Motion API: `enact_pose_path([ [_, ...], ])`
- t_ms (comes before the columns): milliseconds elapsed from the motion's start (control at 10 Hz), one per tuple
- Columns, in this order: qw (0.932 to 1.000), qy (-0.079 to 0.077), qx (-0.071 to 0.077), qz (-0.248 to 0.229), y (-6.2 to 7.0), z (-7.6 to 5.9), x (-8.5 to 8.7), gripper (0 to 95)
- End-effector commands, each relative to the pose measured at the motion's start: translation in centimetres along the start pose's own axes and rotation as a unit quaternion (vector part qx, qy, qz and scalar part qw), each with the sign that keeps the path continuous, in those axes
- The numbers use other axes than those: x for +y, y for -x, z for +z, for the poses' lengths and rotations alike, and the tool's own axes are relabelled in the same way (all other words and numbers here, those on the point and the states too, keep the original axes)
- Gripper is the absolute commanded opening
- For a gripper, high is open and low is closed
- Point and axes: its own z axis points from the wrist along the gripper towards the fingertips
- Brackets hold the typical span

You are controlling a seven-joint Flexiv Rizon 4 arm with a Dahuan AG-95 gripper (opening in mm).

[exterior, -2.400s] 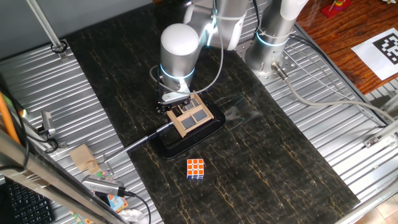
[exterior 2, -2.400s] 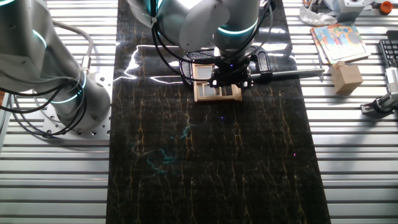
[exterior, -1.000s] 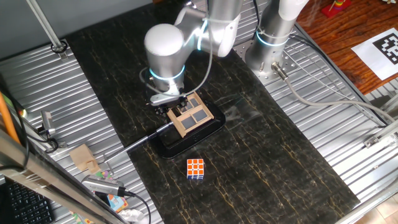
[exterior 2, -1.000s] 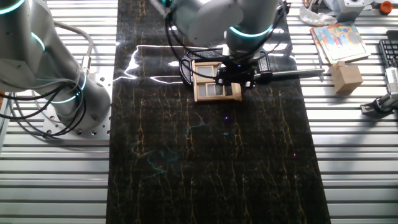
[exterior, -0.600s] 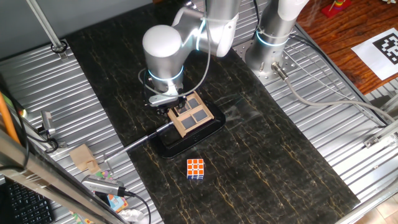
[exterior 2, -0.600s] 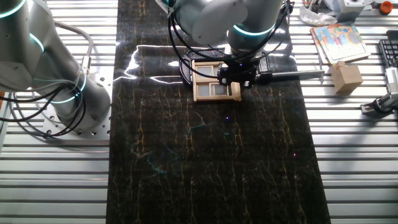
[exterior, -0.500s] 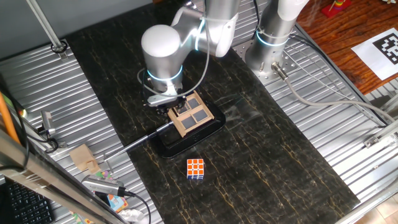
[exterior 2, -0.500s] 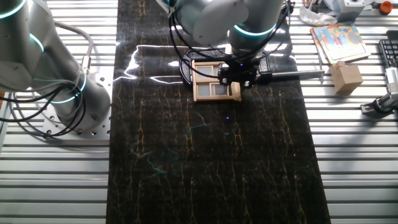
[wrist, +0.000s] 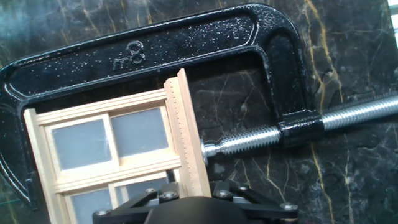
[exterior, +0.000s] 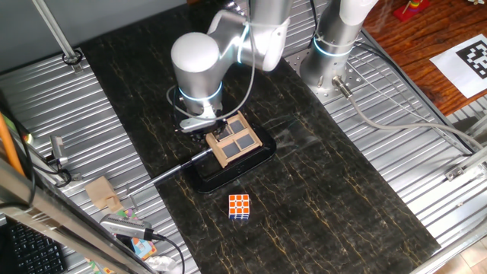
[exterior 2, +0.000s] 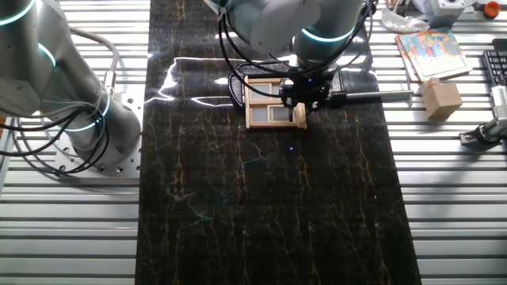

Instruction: Close a sliding window

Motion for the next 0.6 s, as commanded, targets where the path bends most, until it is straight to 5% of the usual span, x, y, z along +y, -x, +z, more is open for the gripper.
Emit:
enact_pose_path([
  [100,0.9999,0.0,-0.003,-0.011,-0.1,-0.1,0.0,76.0],
  [300,0.9998,0.011,-0.012,-0.012,0.0,-0.5,0.1,76.0],
  [600,0.9993,0.031,-0.017,0.011,0.6,-3.7,0.8,76.0],
])
